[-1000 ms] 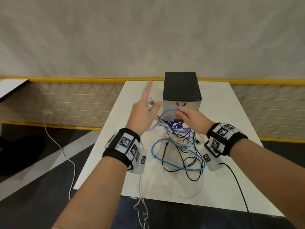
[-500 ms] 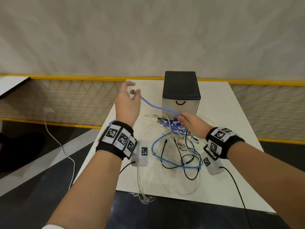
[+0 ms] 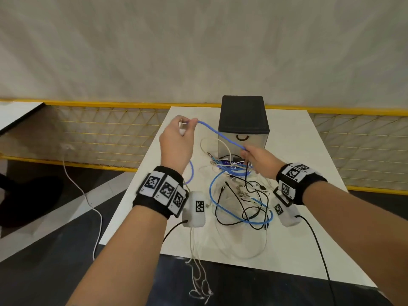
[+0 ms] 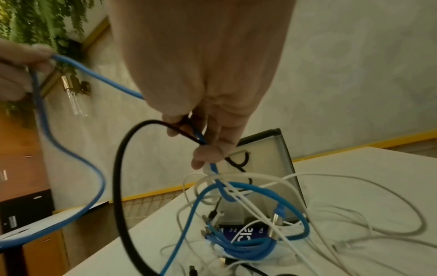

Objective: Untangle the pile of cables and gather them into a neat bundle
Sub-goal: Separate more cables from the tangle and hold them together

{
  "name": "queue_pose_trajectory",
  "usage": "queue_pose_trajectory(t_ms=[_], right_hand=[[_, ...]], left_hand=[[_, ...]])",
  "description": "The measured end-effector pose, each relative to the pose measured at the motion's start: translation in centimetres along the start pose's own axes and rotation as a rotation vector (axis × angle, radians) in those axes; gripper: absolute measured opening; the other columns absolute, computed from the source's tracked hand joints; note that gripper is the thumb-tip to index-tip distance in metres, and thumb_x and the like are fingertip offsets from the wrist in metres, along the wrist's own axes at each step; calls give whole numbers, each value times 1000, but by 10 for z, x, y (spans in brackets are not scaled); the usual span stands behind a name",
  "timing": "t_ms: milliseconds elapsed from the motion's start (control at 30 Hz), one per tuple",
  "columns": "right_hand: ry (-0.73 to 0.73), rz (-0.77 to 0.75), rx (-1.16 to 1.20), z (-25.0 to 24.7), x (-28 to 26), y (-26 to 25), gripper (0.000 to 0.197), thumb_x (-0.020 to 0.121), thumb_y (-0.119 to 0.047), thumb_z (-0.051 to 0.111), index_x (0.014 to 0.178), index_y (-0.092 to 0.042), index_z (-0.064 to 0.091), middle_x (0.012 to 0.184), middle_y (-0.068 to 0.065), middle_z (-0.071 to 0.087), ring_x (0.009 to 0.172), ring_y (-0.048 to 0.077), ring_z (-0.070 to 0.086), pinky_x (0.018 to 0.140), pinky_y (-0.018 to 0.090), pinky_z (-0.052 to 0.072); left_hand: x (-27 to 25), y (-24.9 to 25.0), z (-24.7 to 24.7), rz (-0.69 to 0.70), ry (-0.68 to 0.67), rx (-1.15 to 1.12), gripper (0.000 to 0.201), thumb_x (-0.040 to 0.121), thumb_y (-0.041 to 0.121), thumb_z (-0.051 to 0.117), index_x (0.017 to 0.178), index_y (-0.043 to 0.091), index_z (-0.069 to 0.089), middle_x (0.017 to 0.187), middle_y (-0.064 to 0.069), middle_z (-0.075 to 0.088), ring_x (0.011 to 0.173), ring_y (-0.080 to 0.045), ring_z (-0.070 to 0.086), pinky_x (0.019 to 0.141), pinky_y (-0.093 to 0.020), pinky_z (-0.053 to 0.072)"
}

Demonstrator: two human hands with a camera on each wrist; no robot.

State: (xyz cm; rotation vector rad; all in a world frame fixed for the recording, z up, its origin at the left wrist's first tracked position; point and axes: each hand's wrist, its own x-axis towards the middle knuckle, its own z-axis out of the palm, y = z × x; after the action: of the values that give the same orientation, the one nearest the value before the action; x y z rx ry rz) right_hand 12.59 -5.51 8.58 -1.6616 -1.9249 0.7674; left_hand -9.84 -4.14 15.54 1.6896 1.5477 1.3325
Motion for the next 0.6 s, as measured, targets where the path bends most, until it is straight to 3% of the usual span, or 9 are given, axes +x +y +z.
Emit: queue_pose_trajectory(t_ms=[100, 167, 233, 300, 367, 433, 500, 600], right_hand=[[68, -40, 8, -7, 4, 0, 20, 103, -19, 33, 102, -14, 52, 93, 7, 56, 84, 33, 58, 48, 13, 42], [107, -148, -21, -13, 8, -14, 18, 102, -20, 36, 99, -17, 54, 93, 8, 51, 77, 22, 53, 52, 10, 43], [135, -273, -88, -19, 13, -33, 20, 101, -19, 38, 101, -14, 58, 87, -1, 45, 74, 10, 49, 59, 10, 42], [167, -367, -107, -23, 17, -49, 21, 100, -18, 40, 106, -10, 59, 84, -7, 43, 71, 3, 47, 64, 14, 43], [180, -391, -68, -23, 20, -53, 18, 100, -15, 42, 102, -8, 58, 82, -10, 42, 70, -1, 48, 66, 16, 44], [153, -326, -18, -17, 22, -42, 15, 99, -12, 41, 92, -12, 54, 81, -11, 44, 68, 1, 49, 67, 22, 48], [69, -163, 18, -8, 20, -18, 20, 98, -8, 38, 85, -18, 50, 80, -1, 48, 68, 13, 51, 67, 36, 50], [-8, 45, 24, -1, 15, 8, 18, 100, -10, 37, 90, -10, 51, 82, 13, 51, 74, 26, 52, 66, 43, 51]], left_hand=[[-1, -3, -4, 8, -11, 103, 23, 99, 29, 54, 119, 18, 59, 88, 1, 61, 65, -5, 49, 60, -19, 37], [-11, 3, 2, 77, -156, 105, 42, 99, 32, 54, 140, 26, 47, 89, 1, 60, 72, -4, 50, 73, -18, 42], [-17, 6, 16, 107, -341, 125, 49, 98, 39, 54, 144, 29, 42, 93, -5, 65, 78, -5, 51, 78, -20, 41], [-17, 8, 28, 93, -413, 166, 31, 98, 42, 53, 123, 24, 55, 102, -1, 64, 82, -7, 52, 69, -13, 34], [-13, 11, 30, 112, -346, 146, 17, 98, 40, 54, 98, 23, 55, 87, 3, 60, 69, -5, 49, 57, -10, 34], [-10, 15, 28, 161, -256, 85, 17, 97, 37, 56, 91, 22, 53, 76, 7, 56, 63, -2, 48, 55, -7, 36], [-6, 18, 23, 170, -144, -7, 18, 97, 36, 57, 90, 20, 53, 74, 12, 55, 62, -2, 49, 56, -9, 36], [8, 12, 11, 104, 3, -98, 18, 98, 33, 57, 88, 18, 53, 73, 11, 52, 58, -3, 43, 54, -12, 35]])
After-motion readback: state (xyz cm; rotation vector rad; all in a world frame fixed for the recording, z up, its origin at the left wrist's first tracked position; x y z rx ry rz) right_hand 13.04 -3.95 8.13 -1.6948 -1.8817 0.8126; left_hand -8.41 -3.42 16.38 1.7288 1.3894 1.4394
